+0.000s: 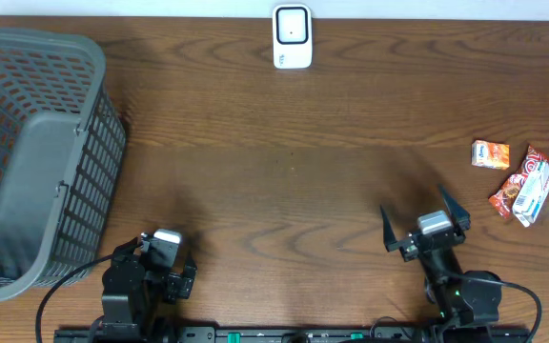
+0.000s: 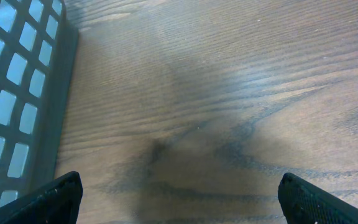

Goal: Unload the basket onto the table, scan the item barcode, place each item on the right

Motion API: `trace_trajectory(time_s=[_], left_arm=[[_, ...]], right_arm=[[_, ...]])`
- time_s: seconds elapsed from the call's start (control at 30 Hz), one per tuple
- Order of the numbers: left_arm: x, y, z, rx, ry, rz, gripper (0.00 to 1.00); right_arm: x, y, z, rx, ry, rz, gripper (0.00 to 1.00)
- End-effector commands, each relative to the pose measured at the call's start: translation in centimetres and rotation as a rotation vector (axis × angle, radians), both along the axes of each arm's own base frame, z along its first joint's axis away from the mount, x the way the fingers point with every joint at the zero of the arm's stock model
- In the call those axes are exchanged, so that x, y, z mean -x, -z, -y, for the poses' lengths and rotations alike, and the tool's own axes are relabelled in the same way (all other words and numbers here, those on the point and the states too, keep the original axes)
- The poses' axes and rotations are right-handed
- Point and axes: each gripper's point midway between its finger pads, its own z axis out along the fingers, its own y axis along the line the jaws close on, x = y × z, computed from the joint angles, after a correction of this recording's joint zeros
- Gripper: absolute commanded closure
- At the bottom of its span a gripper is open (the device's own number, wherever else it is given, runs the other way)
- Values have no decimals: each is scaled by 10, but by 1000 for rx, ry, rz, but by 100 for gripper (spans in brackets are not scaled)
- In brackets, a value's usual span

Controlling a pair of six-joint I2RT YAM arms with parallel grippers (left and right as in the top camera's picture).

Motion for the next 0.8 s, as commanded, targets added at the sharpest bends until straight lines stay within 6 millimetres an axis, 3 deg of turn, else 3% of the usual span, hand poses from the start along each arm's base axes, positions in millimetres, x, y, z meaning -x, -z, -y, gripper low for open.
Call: trace_trajectory(time_s=[0.0,0.77], left_arm=[[8,22,0,-1,1,-71,2],[8,22,0,-1,1,-71,2]], right_arm=[[0,0,4,-44,15,-10,1],[0,1,5,-61,21,-16,1]])
